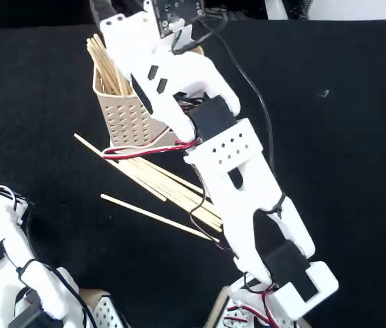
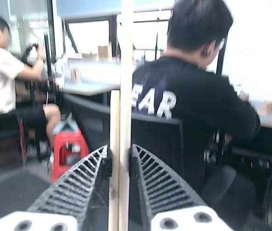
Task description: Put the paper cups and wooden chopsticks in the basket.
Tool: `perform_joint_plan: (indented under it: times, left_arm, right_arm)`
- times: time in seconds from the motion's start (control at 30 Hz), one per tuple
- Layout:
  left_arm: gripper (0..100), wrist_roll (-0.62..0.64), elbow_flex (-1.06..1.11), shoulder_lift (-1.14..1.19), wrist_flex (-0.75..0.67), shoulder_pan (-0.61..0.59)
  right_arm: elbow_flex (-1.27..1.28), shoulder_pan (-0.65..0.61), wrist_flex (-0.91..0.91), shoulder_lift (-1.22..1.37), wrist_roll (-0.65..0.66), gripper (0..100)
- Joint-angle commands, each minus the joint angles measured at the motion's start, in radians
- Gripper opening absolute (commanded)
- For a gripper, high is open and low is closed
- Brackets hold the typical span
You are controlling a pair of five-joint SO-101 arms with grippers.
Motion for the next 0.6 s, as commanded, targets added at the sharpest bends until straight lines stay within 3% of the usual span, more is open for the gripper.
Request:
perform_joint_plan:
  times: [0.0, 0.57]
  left_arm:
    - [17, -0.011, -0.016, -0.025, -0.014, 0.012]
    - [17, -0.011, -0.016, -0.025, -0.014, 0.012]
  right_arm:
    - [-0.051, 0.005, -0.061, 0.002, -0.008, 1.1]
    - [0.053, 0.031, -0.055, 0.137, -0.008, 1.1]
